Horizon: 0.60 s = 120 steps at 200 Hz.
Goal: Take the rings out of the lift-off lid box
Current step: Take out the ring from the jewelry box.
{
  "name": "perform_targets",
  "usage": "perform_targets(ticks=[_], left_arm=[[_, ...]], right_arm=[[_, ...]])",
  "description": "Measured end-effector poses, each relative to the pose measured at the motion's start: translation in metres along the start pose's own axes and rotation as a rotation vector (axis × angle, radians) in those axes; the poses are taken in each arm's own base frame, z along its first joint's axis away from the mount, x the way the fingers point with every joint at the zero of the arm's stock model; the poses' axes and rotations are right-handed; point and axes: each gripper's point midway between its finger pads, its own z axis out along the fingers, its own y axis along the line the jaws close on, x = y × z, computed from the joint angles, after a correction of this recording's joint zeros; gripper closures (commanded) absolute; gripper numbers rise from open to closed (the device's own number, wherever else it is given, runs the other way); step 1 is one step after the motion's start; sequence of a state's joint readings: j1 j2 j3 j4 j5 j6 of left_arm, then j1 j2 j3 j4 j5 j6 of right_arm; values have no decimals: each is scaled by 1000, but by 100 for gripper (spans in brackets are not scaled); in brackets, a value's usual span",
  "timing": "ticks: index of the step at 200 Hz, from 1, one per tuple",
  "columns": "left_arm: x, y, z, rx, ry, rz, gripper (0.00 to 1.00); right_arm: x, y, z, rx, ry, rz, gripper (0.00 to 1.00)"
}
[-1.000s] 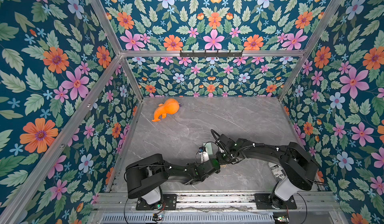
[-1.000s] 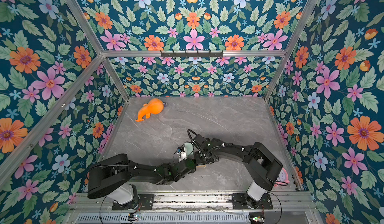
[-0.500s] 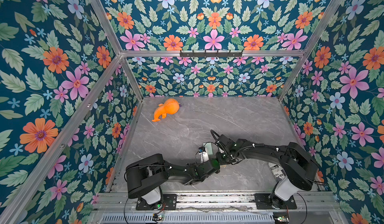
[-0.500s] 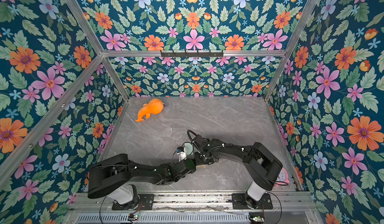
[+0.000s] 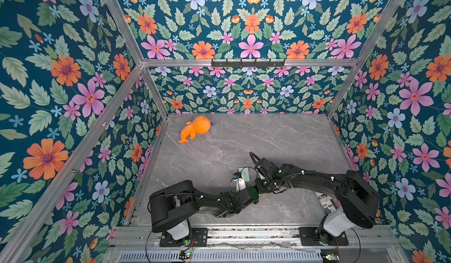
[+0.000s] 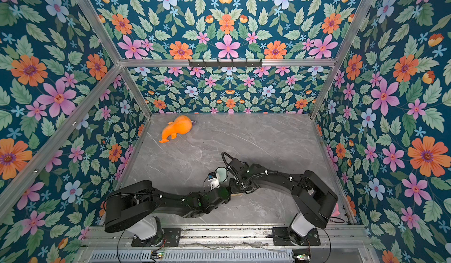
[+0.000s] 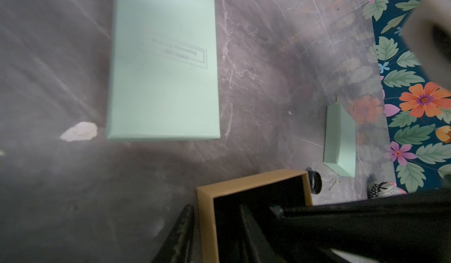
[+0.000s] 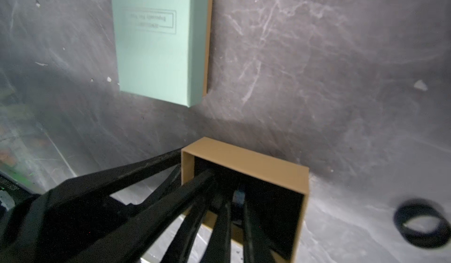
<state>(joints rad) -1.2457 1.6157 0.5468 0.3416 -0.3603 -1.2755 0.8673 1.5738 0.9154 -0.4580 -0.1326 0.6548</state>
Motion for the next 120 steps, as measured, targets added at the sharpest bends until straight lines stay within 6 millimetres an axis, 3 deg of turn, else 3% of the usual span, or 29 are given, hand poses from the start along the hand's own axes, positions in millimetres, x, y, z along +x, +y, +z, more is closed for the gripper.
perform_targets(ticks=[120], left_arm=[[0,-4,3,7,-5,-3,66]], right_arm=[[0,-1,-24,-104,-45,50,94]])
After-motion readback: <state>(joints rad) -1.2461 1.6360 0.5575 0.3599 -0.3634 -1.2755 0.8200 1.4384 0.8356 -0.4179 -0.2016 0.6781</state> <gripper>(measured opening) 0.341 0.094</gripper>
